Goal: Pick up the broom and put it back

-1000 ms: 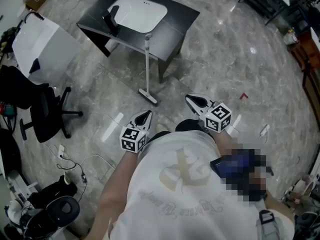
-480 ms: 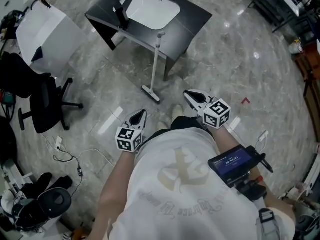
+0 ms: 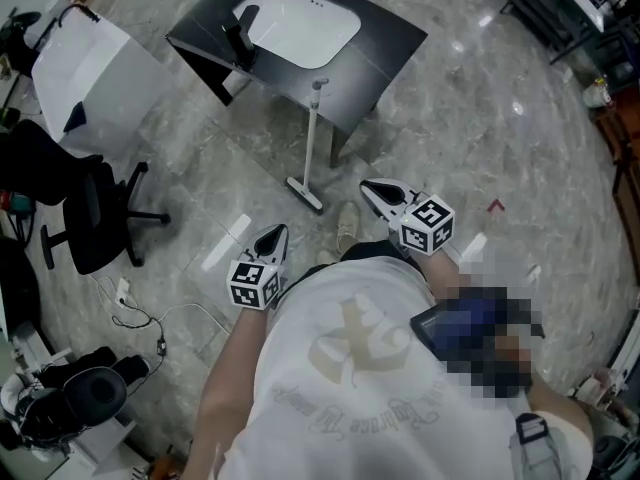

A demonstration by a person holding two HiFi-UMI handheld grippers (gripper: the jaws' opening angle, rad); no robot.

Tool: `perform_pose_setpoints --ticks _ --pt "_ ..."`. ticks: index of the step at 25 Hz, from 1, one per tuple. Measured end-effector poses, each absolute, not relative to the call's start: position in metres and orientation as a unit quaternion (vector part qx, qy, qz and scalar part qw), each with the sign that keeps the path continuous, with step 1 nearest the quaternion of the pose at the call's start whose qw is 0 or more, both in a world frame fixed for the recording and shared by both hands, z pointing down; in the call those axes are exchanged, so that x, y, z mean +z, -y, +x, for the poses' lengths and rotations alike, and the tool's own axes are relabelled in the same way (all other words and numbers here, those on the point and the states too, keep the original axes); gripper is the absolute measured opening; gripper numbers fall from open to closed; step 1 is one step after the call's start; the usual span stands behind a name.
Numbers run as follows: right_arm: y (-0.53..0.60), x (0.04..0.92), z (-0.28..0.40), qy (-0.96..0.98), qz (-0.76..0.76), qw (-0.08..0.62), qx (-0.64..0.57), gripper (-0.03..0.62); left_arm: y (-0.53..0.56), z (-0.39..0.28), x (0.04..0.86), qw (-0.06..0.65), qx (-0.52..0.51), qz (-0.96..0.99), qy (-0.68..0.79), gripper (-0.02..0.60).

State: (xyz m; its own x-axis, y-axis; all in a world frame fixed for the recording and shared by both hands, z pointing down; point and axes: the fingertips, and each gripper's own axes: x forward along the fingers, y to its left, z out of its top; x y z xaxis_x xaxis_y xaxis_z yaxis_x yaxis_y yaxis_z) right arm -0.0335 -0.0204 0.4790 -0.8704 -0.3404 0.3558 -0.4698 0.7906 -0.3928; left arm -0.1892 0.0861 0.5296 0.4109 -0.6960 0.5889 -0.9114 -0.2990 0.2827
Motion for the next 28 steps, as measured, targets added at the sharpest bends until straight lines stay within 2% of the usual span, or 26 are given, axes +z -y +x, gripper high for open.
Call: perform_pose_setpoints --ticks 12,20,28 --pt "0.023 0.474 -0.034 0.943 0.211 0.120 0.229 0.017 -0.081 -0.182 0.527 0.283 0.191 0.794 0.503 0.012" --pt "0.088 0.493 -0.033 0.937 0.204 0.130 0.250 0.018 -0.010 -0.174 0.539 0.295 0.211 0.796 0.485 0.012" --pt "0.107 0.501 -0.033 0.937 0.190 0.127 0.264 0.017 0.013 -0.165 0.549 0.302 0.228 0.790 0.481 0.012"
